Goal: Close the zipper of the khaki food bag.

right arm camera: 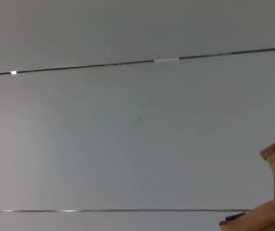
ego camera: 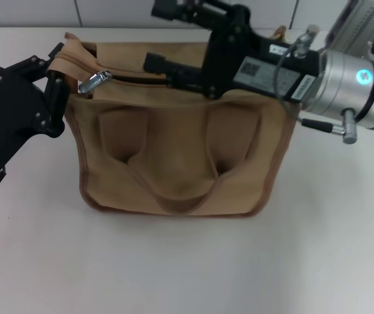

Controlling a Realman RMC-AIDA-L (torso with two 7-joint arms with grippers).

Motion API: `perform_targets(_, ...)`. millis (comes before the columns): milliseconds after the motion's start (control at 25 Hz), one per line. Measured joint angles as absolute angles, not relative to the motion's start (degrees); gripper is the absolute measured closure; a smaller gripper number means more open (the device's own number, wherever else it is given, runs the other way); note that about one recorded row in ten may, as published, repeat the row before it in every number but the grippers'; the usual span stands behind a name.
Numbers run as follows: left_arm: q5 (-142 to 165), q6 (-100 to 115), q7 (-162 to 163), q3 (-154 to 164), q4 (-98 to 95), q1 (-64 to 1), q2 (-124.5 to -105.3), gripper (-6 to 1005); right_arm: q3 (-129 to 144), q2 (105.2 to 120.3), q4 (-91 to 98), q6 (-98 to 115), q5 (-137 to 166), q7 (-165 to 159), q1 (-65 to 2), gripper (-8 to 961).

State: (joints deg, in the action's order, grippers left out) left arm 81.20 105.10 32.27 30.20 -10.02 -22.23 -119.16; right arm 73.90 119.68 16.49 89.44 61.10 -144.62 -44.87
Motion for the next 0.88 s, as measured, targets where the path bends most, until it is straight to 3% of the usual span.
perform_targets(880,80.6,106.1,33.2,29.9,-8.8,-25.4,-119.18,982,81.8,119.88,16.3,81.3,60.5,-145.2,-49.3,198)
